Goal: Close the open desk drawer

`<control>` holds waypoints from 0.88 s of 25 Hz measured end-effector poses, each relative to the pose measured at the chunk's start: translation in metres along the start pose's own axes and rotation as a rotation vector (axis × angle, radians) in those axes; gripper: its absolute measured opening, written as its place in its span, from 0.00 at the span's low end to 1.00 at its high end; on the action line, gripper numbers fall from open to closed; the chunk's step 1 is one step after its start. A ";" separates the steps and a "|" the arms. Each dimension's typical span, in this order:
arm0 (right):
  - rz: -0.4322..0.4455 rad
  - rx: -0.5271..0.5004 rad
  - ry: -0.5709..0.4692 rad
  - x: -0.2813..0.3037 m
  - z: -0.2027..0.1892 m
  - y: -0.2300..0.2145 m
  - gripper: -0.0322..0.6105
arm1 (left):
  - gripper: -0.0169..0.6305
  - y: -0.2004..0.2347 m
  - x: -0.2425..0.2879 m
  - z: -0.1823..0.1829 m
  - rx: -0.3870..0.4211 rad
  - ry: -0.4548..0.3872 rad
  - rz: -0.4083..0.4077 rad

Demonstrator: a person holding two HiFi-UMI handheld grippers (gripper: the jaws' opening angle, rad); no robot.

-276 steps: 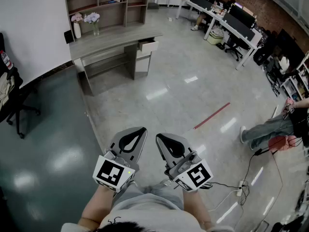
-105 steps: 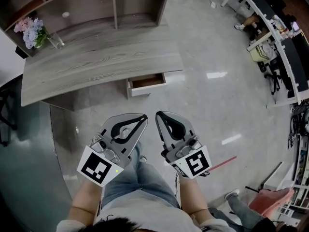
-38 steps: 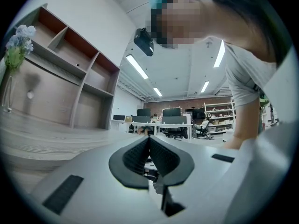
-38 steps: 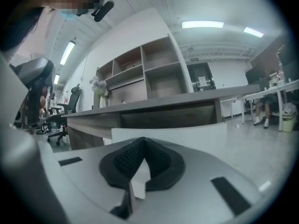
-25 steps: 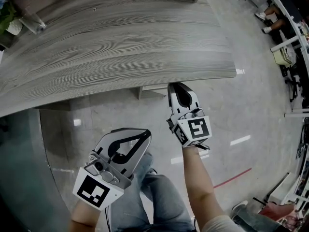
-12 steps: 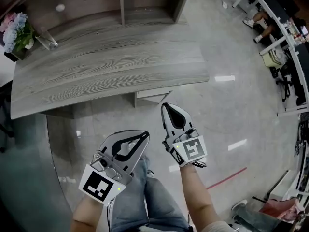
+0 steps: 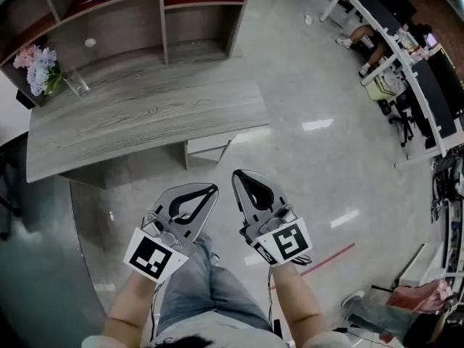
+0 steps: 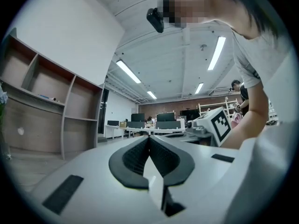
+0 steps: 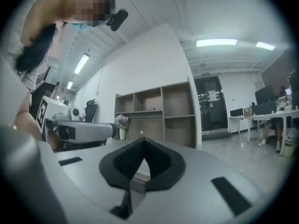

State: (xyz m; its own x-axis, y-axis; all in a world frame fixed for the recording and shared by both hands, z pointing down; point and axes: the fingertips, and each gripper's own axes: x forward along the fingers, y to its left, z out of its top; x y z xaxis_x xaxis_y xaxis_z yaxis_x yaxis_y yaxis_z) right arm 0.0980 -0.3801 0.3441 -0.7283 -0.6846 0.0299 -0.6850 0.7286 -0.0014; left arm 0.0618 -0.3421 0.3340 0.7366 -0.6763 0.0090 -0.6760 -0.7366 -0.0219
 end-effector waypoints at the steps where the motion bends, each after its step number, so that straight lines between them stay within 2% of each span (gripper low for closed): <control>1: 0.003 -0.004 -0.010 -0.009 0.012 0.004 0.06 | 0.04 -0.005 0.000 0.006 -0.004 -0.001 0.001; 8: -0.003 -0.016 -0.067 -0.059 0.071 0.032 0.06 | 0.04 -0.032 -0.004 0.047 -0.018 -0.034 -0.003; 15: 0.026 -0.048 -0.093 -0.080 0.094 0.062 0.06 | 0.04 -0.054 -0.012 0.068 -0.001 -0.039 -0.026; 22: 0.024 -0.059 -0.092 -0.090 0.096 0.071 0.06 | 0.04 -0.066 -0.019 0.076 0.019 -0.052 -0.031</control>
State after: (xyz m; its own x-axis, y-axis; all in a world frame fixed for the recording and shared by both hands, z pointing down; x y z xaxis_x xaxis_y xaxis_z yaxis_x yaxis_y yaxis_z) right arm 0.1130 -0.2682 0.2453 -0.7450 -0.6642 -0.0612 -0.6670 0.7428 0.0575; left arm 0.0943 -0.2798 0.2596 0.7579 -0.6510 -0.0416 -0.6523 -0.7568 -0.0409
